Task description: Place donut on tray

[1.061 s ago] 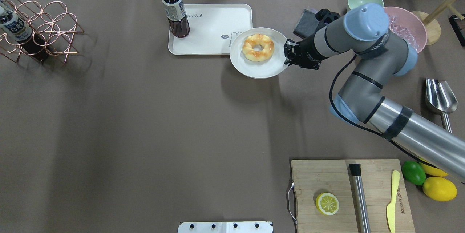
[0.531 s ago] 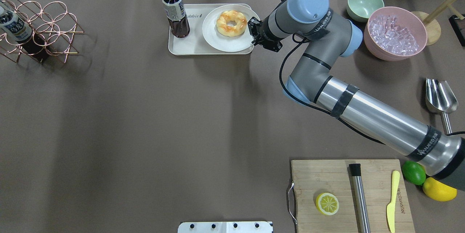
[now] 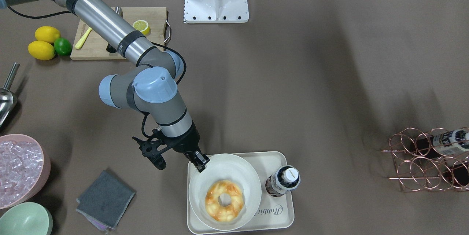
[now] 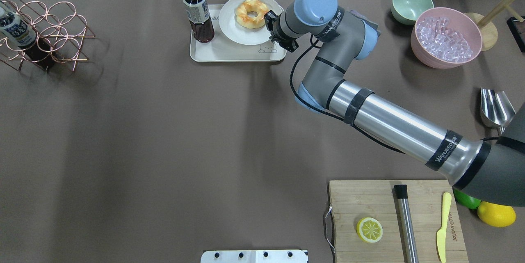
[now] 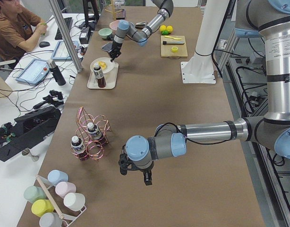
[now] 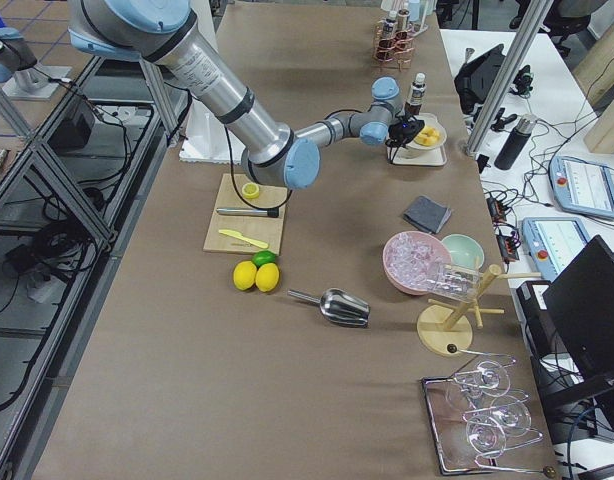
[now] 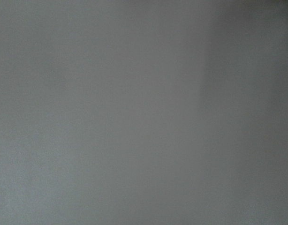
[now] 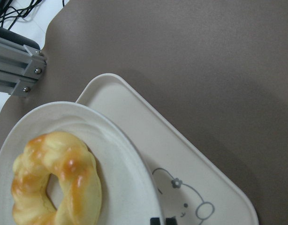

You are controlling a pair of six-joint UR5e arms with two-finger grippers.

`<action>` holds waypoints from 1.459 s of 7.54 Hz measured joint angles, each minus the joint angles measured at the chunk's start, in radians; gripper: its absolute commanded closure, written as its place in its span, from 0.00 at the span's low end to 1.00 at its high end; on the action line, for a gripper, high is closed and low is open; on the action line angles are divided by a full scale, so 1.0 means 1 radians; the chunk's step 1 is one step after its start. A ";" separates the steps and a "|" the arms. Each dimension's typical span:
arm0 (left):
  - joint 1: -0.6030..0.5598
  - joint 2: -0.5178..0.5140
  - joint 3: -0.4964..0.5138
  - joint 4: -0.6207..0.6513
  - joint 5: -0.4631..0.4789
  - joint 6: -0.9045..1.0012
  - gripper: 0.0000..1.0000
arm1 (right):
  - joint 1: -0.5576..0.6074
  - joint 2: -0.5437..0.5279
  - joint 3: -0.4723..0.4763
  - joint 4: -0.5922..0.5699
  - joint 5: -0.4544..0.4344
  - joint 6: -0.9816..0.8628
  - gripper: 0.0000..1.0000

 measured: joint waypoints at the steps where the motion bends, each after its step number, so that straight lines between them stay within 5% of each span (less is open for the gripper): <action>1: 0.000 0.001 0.000 0.000 0.001 0.000 0.02 | -0.005 0.023 -0.032 0.007 -0.014 0.019 1.00; 2: 0.000 0.002 0.002 0.000 0.002 0.000 0.02 | -0.013 0.033 -0.052 0.009 -0.028 0.029 1.00; 3: 0.000 0.002 0.002 0.000 0.003 0.000 0.02 | -0.027 0.037 -0.063 0.010 -0.044 0.033 0.30; 4: -0.001 0.004 0.002 0.000 0.003 0.000 0.02 | -0.038 0.040 -0.068 0.011 -0.053 0.037 0.02; 8: -0.001 0.010 0.004 0.000 0.002 0.000 0.02 | -0.032 0.048 -0.060 0.005 -0.054 0.045 0.00; 11: -0.001 0.011 0.001 0.000 0.000 -0.001 0.02 | 0.041 -0.024 0.096 -0.096 0.096 -0.083 0.00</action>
